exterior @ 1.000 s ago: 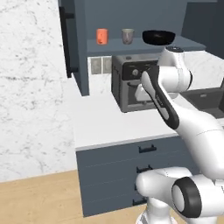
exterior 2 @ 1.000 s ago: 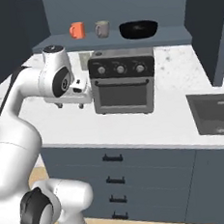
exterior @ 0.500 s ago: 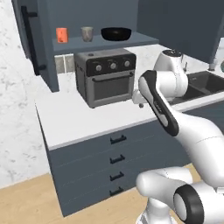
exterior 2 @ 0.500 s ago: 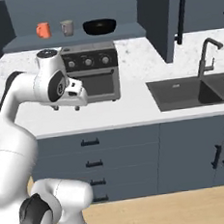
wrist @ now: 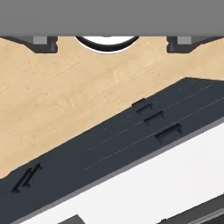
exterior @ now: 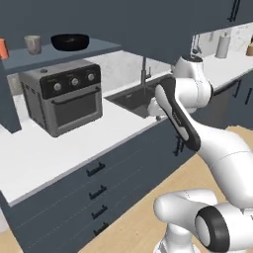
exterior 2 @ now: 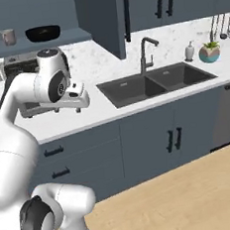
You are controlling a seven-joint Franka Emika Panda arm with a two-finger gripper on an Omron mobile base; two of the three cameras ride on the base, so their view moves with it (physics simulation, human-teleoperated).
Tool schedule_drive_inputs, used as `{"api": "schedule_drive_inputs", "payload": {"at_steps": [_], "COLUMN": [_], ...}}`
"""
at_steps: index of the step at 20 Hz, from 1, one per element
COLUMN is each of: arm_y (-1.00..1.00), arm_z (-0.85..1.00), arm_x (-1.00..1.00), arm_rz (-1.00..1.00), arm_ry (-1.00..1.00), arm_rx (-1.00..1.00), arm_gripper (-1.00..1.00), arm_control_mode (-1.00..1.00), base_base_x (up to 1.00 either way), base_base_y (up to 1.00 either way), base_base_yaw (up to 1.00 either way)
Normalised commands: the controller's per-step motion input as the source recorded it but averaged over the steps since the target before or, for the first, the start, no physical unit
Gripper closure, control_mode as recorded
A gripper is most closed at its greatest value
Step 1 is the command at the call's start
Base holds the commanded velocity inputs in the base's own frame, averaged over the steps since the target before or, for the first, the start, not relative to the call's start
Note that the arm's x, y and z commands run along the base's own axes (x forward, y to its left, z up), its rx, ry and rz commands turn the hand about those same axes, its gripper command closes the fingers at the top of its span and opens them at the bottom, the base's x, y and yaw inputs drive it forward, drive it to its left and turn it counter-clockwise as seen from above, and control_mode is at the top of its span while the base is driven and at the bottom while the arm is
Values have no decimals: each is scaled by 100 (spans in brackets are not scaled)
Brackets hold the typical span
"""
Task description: Gather all objects into one cabinet and sort the glasses and bowls to opposite sides.
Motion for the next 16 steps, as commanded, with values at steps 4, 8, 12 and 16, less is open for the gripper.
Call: {"api": "schedule_drive_inputs", "payload": {"at_steps": [4, 8, 12, 16], "arm_y": [0, 0, 0, 0], "arm_z": [0, 0, 0, 0], "arm_x": [0, 0, 0, 0], "arm_rz": [0, 0, 0, 0], "arm_ry": [0, 0, 0, 0], "arm_rx": [0, 0, 0, 0], "arm_gripper": [-100, -100, -100, -100], "arm_control_mode": [100, 100, 100, 100], "base_base_x": [0, -12, -18, -19], "base_base_y": [-23, -21, -21, -22], "base_base_yaw": [-51, -45, -45, -44]}}
